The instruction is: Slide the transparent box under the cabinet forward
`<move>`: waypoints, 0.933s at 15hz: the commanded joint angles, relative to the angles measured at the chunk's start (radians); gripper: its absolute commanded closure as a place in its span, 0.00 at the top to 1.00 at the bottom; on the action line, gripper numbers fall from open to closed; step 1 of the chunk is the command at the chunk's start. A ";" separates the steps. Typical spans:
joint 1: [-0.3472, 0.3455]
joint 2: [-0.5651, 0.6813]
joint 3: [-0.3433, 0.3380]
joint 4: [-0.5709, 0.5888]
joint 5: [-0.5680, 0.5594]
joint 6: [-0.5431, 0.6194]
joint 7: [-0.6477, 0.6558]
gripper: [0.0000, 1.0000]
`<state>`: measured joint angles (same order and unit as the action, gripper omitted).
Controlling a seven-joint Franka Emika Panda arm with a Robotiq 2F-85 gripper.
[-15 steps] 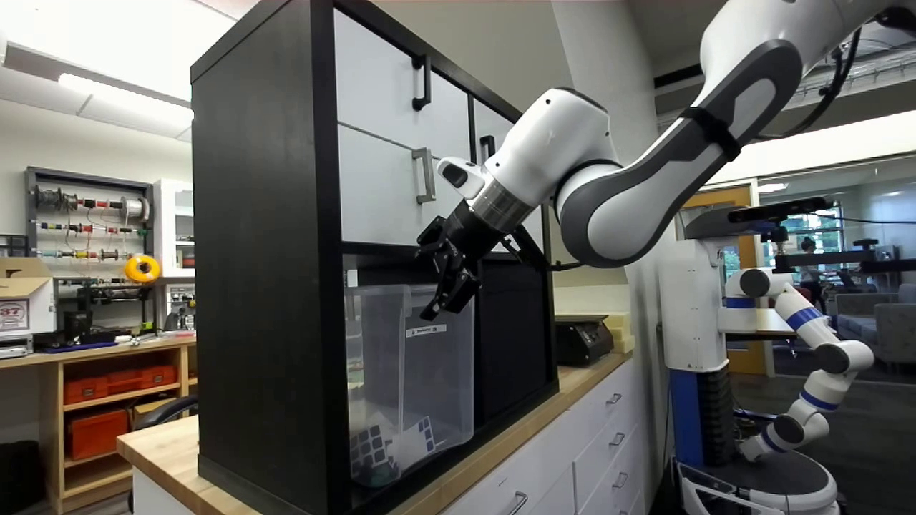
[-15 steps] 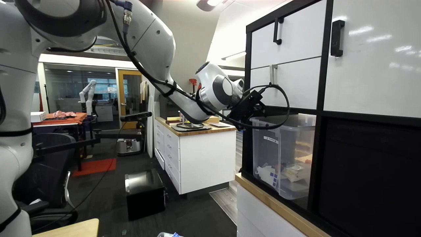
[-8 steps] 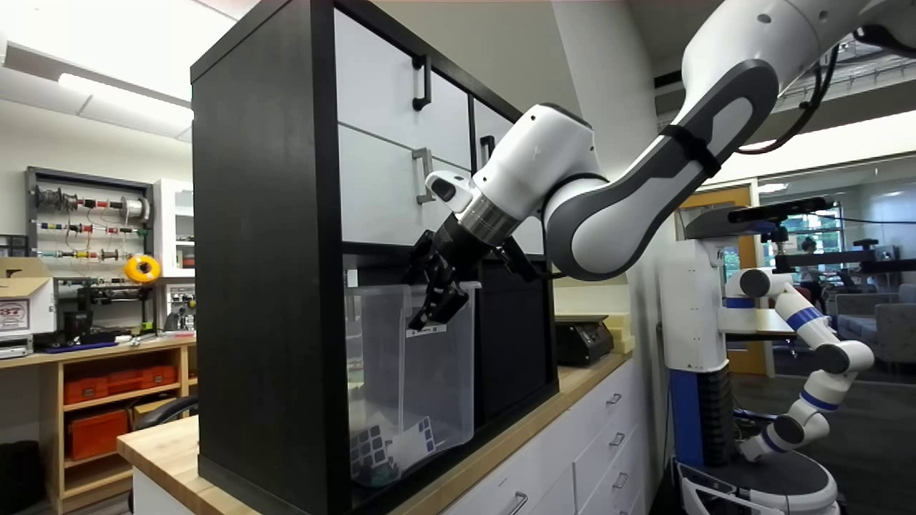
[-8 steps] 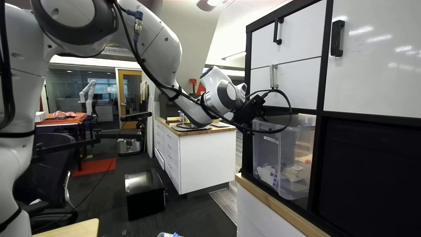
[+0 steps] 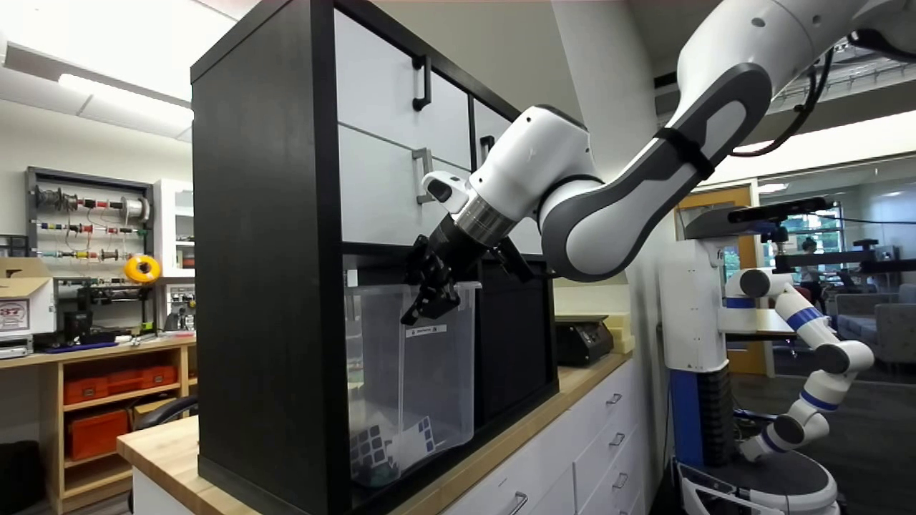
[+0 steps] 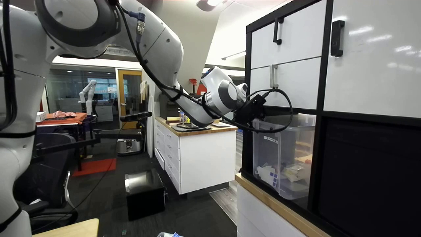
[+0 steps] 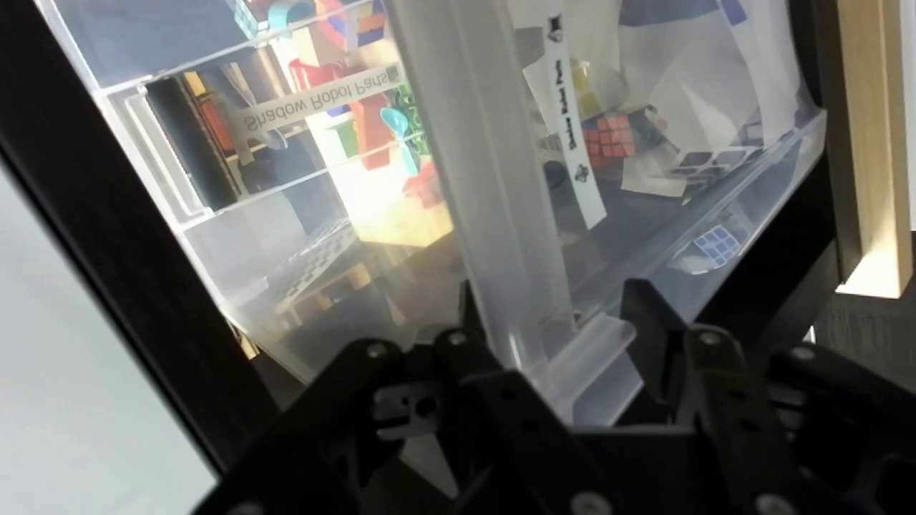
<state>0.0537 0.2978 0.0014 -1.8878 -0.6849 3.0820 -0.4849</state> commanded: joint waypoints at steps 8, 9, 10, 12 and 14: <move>0.011 -0.108 -0.025 -0.106 -0.053 0.007 0.007 0.24; 0.009 -0.128 -0.027 -0.129 -0.060 0.007 0.009 0.24; 0.003 -0.146 -0.020 -0.153 -0.058 0.004 0.002 0.24; -0.014 -0.188 -0.006 -0.204 -0.059 0.002 -0.003 0.24; -0.020 -0.233 -0.005 -0.259 -0.057 0.005 -0.003 0.24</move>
<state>0.0509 0.1883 -0.0063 -2.0250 -0.7199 3.0832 -0.4910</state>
